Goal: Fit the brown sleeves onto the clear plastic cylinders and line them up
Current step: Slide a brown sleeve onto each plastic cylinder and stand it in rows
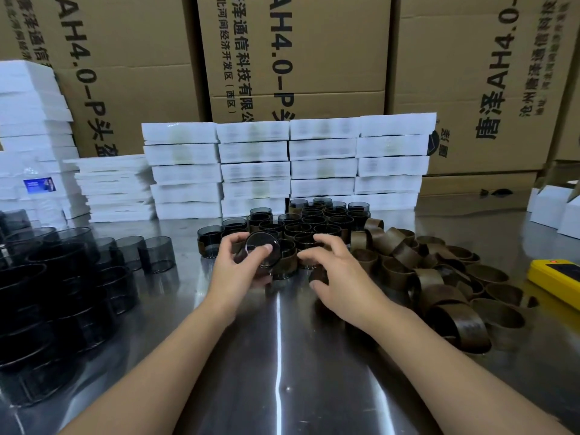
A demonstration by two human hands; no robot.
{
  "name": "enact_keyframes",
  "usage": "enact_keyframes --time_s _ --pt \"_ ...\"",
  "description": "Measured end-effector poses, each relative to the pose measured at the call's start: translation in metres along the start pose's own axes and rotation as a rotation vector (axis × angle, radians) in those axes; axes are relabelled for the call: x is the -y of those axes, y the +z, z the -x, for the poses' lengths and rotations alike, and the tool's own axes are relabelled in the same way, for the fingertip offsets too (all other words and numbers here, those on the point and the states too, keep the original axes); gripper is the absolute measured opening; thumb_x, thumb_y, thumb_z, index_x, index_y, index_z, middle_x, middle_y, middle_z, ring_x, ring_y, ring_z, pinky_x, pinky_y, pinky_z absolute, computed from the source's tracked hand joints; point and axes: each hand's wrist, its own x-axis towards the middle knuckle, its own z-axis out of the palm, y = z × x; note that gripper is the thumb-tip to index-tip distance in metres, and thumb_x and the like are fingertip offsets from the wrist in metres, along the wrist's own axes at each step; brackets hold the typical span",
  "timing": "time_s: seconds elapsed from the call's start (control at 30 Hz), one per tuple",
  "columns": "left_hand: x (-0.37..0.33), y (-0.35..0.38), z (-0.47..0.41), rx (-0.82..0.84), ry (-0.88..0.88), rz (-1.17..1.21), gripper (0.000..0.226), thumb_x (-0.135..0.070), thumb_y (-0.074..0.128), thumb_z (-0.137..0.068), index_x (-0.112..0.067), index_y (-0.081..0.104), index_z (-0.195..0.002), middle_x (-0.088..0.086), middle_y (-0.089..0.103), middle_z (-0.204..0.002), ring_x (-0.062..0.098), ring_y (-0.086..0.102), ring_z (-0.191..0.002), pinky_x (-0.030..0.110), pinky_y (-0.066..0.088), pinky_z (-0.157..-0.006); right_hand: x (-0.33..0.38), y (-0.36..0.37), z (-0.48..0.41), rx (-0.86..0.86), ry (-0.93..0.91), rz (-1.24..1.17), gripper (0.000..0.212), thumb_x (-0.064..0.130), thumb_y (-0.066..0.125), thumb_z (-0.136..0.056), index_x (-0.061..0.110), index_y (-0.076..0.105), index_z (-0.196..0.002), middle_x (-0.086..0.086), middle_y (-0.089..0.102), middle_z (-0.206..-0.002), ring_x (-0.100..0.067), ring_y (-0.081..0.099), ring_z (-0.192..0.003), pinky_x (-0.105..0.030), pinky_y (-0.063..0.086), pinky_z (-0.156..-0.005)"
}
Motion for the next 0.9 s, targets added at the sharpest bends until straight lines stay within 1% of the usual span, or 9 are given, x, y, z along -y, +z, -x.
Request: enact_keyframes --time_s 0.07,0.13,0.3,0.37,0.53,0.6,0.67,0.77,0.9 --pt "0.0004 -0.0016 -0.0005 0.032 -0.06 0.075 0.019 -0.017 0.07 -0.085 -0.021 0.059 -0.1 -0.002 0.073 -0.081 0.028 0.073 -0.073 0.029 0.056 -0.055 0.0006 0.0001 -0.0009 -0.073 0.026 -0.042 0.045 0.005 0.061 -0.086 0.026 0.054 -0.124 0.008 0.023 -0.144 -0.009 0.045 -0.118 -0.022 0.039 -0.097" --pt "-0.0007 -0.0016 0.0005 0.078 -0.069 0.082 0.013 -0.017 0.067 -0.088 -0.018 0.06 -0.099 -0.003 0.073 -0.076 0.032 0.073 -0.073 0.029 0.056 -0.055 0.0009 0.0003 -0.0025 -0.17 0.018 -0.081 0.04 0.007 0.064 -0.084 0.025 0.057 -0.119 0.008 0.031 -0.133 -0.004 0.045 -0.109 -0.02 0.04 -0.091" --pt "-0.0023 0.002 0.0071 0.196 -0.083 0.076 0.01 -0.017 0.062 -0.09 -0.025 0.069 -0.091 0.002 0.075 -0.081 0.032 0.073 -0.074 0.027 0.055 -0.052 0.0013 0.0008 -0.0058 -0.303 -0.029 -0.166 0.025 0.005 0.067 -0.082 0.018 0.066 -0.103 0.011 0.042 -0.106 0.009 0.046 -0.092 -0.013 0.042 -0.085" --pt "-0.0018 0.003 0.008 0.218 -0.093 0.062 0.018 -0.018 0.063 -0.09 -0.03 0.073 -0.082 0.002 0.075 -0.082 0.031 0.073 -0.072 0.027 0.054 -0.051 0.0018 0.0024 -0.0059 -0.293 -0.031 -0.184 0.025 0.003 0.065 -0.083 0.019 0.066 -0.101 0.009 0.042 -0.106 0.006 0.047 -0.091 -0.011 0.041 -0.084" --pt "-0.0023 0.0024 0.0071 0.219 -0.094 0.063 0.015 -0.022 0.067 -0.084 -0.032 0.074 -0.077 0.001 0.074 -0.079 0.029 0.073 -0.07 0.027 0.054 -0.051 0.0019 0.0065 -0.0027 -0.129 -0.018 -0.169 0.033 0.004 0.066 -0.081 0.022 0.063 -0.108 0.011 0.039 -0.112 0.001 0.045 -0.1 -0.002 0.033 -0.081" --pt "-0.0028 0.0017 0.0065 0.216 -0.099 0.064 0.008 -0.026 0.07 -0.077 -0.032 0.074 -0.076 0.0 0.074 -0.079 0.029 0.073 -0.071 0.027 0.054 -0.05 0.0021 0.0068 -0.0017 -0.094 -0.025 -0.144 0.035 0.006 0.067 -0.079 0.021 0.061 -0.111 0.009 0.037 -0.114 -0.006 0.044 -0.109 -0.007 0.036 -0.091" --pt "-0.0025 0.001 0.0066 0.22 -0.097 0.066 0.009 -0.025 0.07 -0.078 -0.033 0.074 -0.075 0.0 0.074 -0.079 0.03 0.073 -0.071 0.027 0.054 -0.05 0.0016 0.0059 -0.0014 -0.065 -0.007 -0.052 0.038 0.012 0.068 -0.079 0.021 0.058 -0.114 0.007 0.035 -0.114 -0.011 0.036 -0.116 -0.019 0.038 -0.097" --pt "-0.0014 0.0008 0.007 0.231 -0.103 0.059 0.02 -0.02 0.065 -0.087 -0.033 0.074 -0.074 0.0 0.074 -0.078 0.03 0.073 -0.07 0.026 0.054 -0.05 -0.0009 0.0042 -0.0013 -0.041 0.031 0.068 0.041 0.016 0.066 -0.079 0.022 0.055 -0.117 0.008 0.031 -0.11 -0.012 0.03 -0.115 -0.015 0.029 -0.094" --pt "-0.0014 0.0016 0.0082 0.255 -0.111 0.043 0.007 -0.028 0.069 -0.077 -0.033 0.074 -0.078 0.0 0.074 -0.08 0.03 0.073 -0.072 0.027 0.055 -0.051 -0.0011 0.004 -0.0001 -0.027 0.037 0.111 0.044 0.016 0.066 -0.079 0.019 0.052 -0.121 0.003 0.031 -0.117 -0.014 0.029 -0.117 -0.017 0.028 -0.097"
